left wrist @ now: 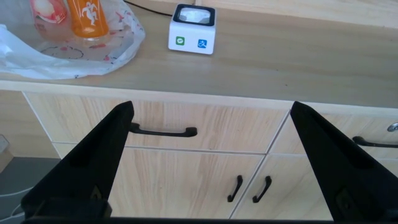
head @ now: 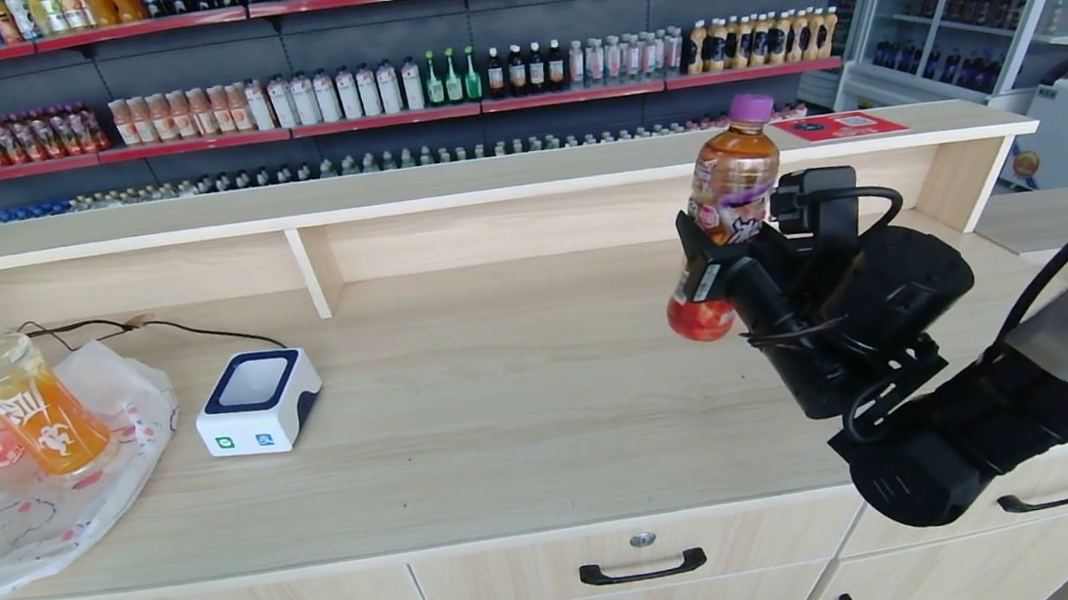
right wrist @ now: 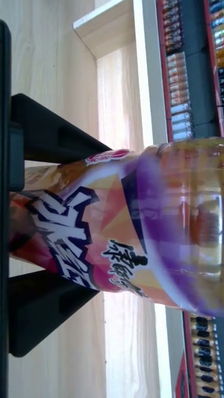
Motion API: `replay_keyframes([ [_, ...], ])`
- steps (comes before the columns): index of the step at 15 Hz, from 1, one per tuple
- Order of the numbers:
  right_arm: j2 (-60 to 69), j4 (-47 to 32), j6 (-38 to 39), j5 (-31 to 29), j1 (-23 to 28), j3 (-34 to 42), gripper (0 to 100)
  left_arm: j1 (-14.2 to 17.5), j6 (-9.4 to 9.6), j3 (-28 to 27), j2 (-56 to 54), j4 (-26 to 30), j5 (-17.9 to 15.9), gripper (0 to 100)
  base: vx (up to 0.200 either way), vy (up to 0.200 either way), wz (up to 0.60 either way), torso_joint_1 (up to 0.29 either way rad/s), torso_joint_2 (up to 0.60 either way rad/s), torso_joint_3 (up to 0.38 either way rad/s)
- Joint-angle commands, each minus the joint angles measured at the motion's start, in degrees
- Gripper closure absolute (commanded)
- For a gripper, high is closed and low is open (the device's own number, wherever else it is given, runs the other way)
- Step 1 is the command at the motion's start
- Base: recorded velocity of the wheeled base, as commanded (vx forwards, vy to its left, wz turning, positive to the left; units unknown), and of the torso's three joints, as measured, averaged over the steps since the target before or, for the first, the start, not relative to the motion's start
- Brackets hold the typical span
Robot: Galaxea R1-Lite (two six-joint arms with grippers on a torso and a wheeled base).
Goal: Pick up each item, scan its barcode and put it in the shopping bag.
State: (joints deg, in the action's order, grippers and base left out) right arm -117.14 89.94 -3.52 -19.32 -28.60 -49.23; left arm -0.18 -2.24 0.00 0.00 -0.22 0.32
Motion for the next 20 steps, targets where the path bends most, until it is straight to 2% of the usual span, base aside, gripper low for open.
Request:
replay_keyframes([
  [1, 4.20, 0.06, -0.43, -0.01, -0.14, 2.73, 100, 0.01, -0.04, 0.00, 0.09, -0.04, 0.03, 0, 0.000, 0.000, 0.00, 0.000, 0.00, 0.000],
  [8, 13.34, 0.06, -1.14, -0.10, -5.06, 15.12, 100, 0.01, -0.04, 0.00, 0.09, -0.04, 0.03, 0, 0.000, 0.000, 0.00, 0.000, 0.00, 0.000],
  [15, 16.07, 0.06, 0.10, -0.10, -6.47, 18.46, 100, 0.01, -0.04, 0.00, 0.09, -0.04, 0.03, 0, 0.000, 0.000, 0.00, 0.000, 0.00, 0.000],
  [20, 16.07, 0.06, 4.75, -0.10, -11.39, 20.92, 100, 0.01, -0.04, 0.00, 0.09, -0.04, 0.03, 0, 0.000, 0.000, 0.00, 0.000, 0.00, 0.000],
])
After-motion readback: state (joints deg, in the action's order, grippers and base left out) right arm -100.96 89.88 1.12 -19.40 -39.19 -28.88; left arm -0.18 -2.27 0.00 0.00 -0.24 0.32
